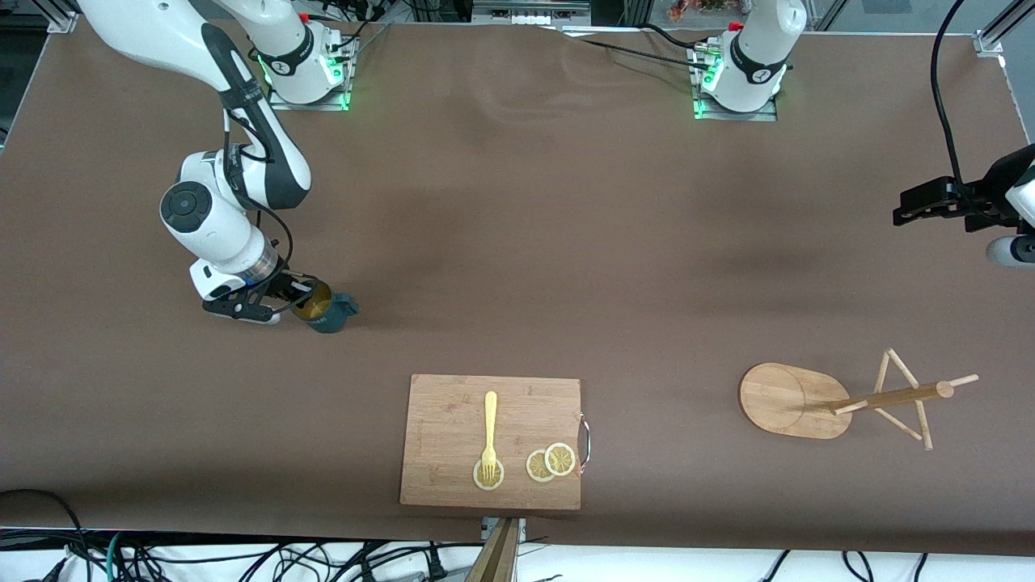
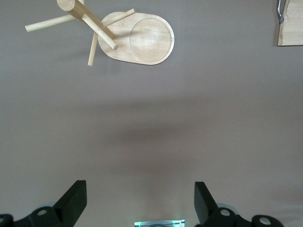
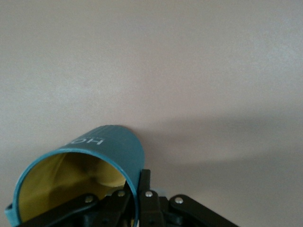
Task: Pass cup and hang on rack
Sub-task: 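Reach the right gripper down to the teal mug's rim, then grasp the teal mug by the rim and carry it toward the table center, then release the mug upright while the left gripper approaches it, then close the left gripper on the mug body while the right gripper withdraws, then lift the mug with the left gripper and carry it toward the rack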
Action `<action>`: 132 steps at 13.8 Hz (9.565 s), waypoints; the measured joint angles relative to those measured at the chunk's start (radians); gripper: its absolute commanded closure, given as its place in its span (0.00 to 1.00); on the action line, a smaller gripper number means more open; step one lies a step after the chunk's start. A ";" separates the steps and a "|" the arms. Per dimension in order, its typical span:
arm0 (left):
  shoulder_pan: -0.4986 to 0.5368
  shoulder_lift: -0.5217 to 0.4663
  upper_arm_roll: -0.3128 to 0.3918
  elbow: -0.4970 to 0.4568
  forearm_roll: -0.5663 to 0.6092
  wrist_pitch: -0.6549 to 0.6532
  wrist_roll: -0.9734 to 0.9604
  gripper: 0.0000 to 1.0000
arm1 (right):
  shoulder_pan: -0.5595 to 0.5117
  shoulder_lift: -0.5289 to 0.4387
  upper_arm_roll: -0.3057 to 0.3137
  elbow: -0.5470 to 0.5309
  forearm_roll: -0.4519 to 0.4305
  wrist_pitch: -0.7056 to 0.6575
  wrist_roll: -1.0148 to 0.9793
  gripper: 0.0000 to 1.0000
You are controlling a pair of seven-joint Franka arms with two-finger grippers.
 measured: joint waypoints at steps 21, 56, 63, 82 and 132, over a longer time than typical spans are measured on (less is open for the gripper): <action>0.001 0.005 0.001 0.000 0.000 0.008 0.000 0.00 | 0.633 0.434 0.017 0.896 0.060 -0.436 0.905 1.00; -0.062 0.160 -0.224 -0.370 -0.304 0.428 1.013 0.00 | 0.453 0.061 -0.591 0.935 0.063 -1.228 -0.350 0.00; -0.055 0.160 -0.222 -0.663 -0.671 0.791 1.521 0.00 | 0.290 -0.055 -0.510 0.727 0.083 -1.122 -0.432 0.00; -0.051 0.354 -0.211 -0.859 -1.480 0.853 2.498 0.00 | -0.117 -0.394 -0.086 0.433 0.007 -0.963 -0.455 0.00; 0.273 -0.018 0.065 -0.872 -1.264 0.085 0.833 1.00 | -0.121 -0.377 -0.080 0.437 0.008 -1.070 -0.455 0.00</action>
